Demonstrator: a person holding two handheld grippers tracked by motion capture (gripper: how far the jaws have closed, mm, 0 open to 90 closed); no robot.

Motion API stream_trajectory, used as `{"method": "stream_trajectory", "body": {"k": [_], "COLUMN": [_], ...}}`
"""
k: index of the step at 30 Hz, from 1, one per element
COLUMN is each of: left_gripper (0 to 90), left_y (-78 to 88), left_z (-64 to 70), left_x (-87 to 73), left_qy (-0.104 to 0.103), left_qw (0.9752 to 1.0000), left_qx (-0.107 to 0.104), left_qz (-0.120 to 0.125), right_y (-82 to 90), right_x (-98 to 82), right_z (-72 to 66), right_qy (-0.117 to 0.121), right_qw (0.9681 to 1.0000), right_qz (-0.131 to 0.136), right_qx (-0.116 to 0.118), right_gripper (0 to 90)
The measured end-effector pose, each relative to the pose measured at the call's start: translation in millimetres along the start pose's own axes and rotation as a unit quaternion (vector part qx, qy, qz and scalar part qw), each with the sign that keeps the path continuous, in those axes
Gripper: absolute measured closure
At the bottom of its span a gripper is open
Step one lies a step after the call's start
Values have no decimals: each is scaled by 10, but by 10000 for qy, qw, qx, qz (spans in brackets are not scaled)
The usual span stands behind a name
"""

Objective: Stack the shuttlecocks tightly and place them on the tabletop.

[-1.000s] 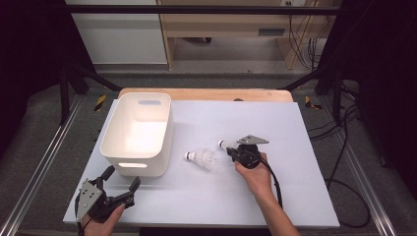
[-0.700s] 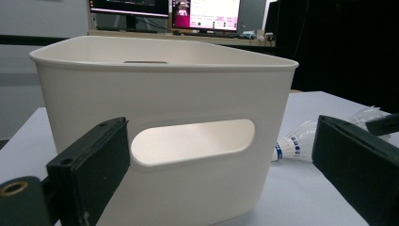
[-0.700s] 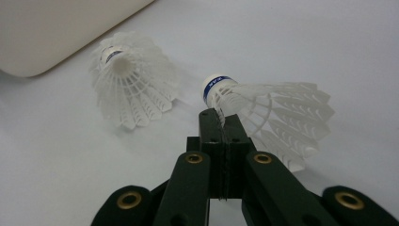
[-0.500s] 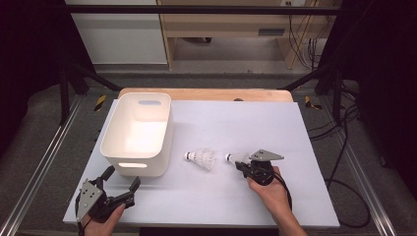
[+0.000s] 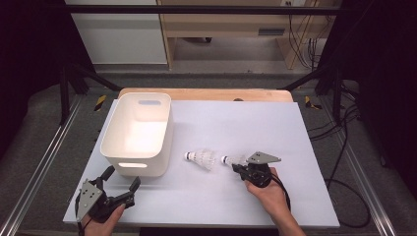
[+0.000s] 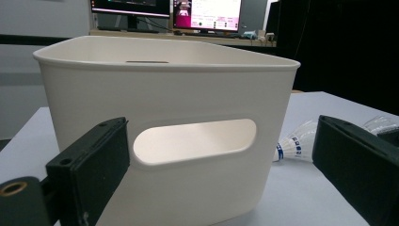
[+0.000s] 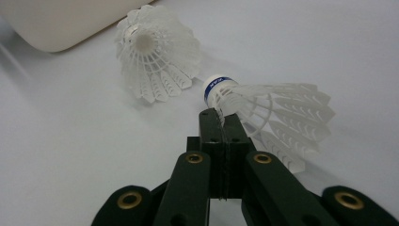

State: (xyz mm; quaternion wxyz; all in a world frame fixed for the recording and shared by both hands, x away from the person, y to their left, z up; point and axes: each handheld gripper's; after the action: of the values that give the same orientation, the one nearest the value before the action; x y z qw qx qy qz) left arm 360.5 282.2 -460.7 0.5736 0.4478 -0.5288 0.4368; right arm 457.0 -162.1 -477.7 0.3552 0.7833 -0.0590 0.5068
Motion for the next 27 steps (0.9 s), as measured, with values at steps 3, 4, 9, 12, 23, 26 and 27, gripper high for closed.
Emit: {"method": "stream_trajectory", "body": {"k": [3,4,9,12,23,26,27], "left_gripper": [47,47,48,48,42,41,41], "left_y": [0,0,-1,2,5,5,5], "left_z": [-1,-2,-2,0,-12,-12,-12], "left_x": [0,0,-1,2,3,2,3], "left_qy": [2,8,2,2,52,39,41], "left_qw": [10000,10000,10000,10000,10000,10000,10000], "left_qx": [2,2,-4,13,36,35,33], "left_qz": [3,1,-2,7,24,16,19], "right_y": [-20,-25,-63,-88,-203,-233,-244], "right_x": [11,13,25,31,78,91,96], "right_z": [-16,-20,-49,-69,-133,-145,-147], "right_qy": [39,38,101,106,184,168,174], "right_qw": [10000,10000,9999,9998,9995,9995,9994], "right_qz": [1,5,27,14,21,52,52], "right_qx": [28,35,127,157,249,280,288], "right_gripper": [900,900,900,900,900,900,900]}}
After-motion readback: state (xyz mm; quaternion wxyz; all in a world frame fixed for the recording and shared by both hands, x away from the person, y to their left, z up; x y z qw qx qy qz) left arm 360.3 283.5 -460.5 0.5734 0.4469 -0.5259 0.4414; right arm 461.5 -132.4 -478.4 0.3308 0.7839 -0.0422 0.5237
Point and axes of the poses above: each handheld gripper's, and its own axes: y roughly backward along the jaws, x roughly out of its top, z roughly to its right, and after that the axes turned 12 degrees about x, right-handed
